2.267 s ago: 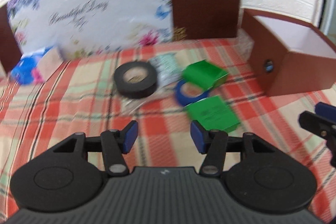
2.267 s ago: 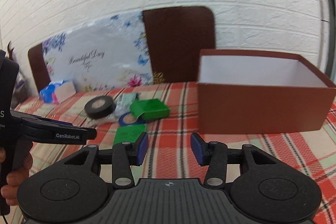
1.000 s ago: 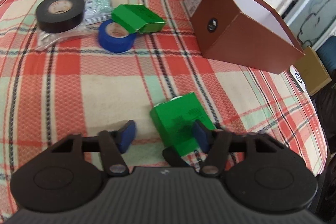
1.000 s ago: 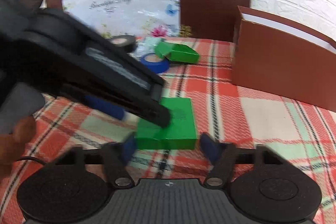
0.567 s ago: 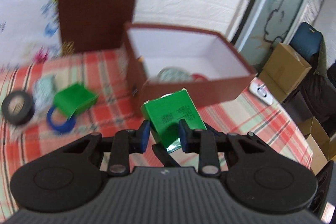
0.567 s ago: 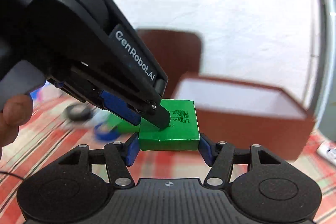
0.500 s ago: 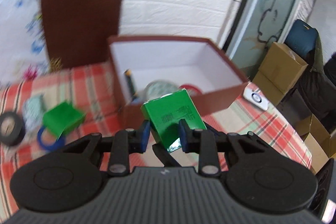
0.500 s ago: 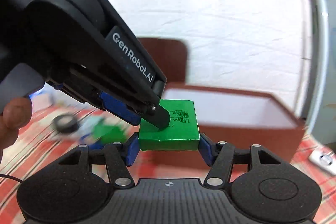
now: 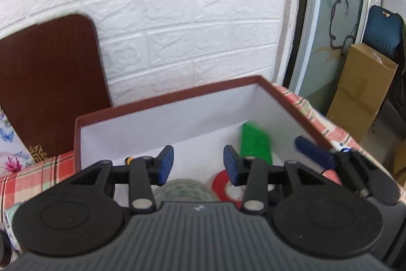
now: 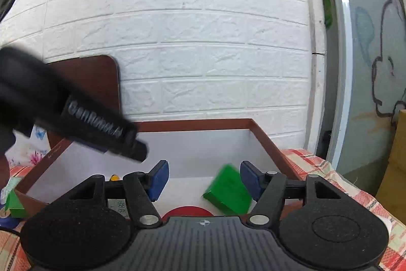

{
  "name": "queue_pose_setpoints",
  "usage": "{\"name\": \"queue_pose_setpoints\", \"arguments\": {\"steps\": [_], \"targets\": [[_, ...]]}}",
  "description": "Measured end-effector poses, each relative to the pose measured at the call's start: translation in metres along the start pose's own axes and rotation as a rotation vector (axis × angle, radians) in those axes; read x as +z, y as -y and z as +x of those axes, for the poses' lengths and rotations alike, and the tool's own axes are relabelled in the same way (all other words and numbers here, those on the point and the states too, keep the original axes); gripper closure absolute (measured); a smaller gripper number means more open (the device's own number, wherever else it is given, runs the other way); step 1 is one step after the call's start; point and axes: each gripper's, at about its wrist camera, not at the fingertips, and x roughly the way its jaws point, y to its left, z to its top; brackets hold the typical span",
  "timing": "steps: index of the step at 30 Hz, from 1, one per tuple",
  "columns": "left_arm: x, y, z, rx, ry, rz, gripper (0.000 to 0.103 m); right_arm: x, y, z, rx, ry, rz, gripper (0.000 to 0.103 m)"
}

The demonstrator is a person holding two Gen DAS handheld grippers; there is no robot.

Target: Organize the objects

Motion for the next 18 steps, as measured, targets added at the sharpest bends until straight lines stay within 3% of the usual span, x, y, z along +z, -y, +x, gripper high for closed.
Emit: {"name": "queue_pose_setpoints", "arguments": {"steps": [6,11,18], "targets": [[-0.015,-0.013,-0.004,0.044,-0.029,0.001,0.057,-0.008,-0.005,-0.012,-0.004,0.003,0.032,0.039],[-0.024,-0.016,-0.036,0.078,0.010,0.033,0.054,-0.007,-0.007,-0.047,0.012,0.000,0.081,0.039],[-0.041,-0.032,-0.073,0.116,0.006,0.014,0.054,-0.014,-0.025,-0.086,0.063,-0.054,0.106,0.038]]}}
